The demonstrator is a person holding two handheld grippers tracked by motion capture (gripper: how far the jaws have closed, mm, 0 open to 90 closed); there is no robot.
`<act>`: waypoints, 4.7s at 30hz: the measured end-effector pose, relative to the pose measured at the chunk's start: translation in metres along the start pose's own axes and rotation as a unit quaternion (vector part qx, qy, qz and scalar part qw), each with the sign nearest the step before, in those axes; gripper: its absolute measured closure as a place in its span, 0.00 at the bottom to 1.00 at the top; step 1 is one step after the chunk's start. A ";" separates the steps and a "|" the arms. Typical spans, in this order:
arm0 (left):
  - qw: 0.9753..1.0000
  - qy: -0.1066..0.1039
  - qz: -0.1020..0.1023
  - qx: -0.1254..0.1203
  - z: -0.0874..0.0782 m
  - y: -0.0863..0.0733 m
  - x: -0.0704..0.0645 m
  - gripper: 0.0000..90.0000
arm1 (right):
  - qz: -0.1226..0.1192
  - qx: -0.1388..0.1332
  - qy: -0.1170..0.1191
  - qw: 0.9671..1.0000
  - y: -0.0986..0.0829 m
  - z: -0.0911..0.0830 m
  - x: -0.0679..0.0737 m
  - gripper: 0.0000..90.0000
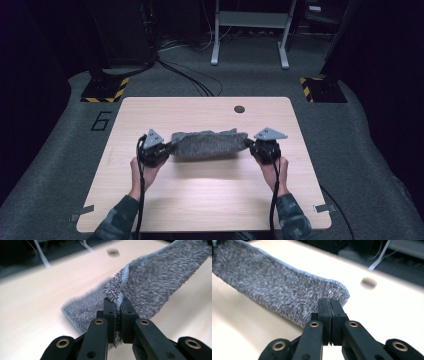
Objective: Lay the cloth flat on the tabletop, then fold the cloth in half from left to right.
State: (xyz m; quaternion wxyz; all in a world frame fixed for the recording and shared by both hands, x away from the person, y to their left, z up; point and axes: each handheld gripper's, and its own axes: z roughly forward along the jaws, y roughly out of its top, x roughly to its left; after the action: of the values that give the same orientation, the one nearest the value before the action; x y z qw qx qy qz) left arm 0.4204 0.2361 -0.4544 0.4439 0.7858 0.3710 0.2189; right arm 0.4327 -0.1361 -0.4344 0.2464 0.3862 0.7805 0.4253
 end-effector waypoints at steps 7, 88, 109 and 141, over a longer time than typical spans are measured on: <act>0.999 -0.037 -0.027 0.020 -0.006 -0.048 -0.017 0.89 | 0.016 0.032 0.014 0.999 -0.052 -0.006 0.018 0.97; 0.994 -0.007 -0.069 0.083 0.009 -0.035 -0.007 0.16 | 0.013 0.092 0.052 0.994 -0.057 0.011 0.054 0.19; 0.992 0.020 -0.095 0.083 0.055 -0.008 0.032 0.17 | -0.034 0.076 0.111 0.990 -0.042 0.015 0.119 0.20; 0.988 0.052 -0.105 0.099 0.111 -0.008 0.050 0.46 | -0.128 0.105 0.167 0.972 -0.033 0.062 0.227 0.74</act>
State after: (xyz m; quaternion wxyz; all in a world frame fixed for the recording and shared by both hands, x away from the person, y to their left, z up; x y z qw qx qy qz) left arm 0.5239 0.2182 -0.5168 0.3644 0.7702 0.4936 0.1742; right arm 0.3325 0.0670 -0.5073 0.1233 0.2300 0.8940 0.3642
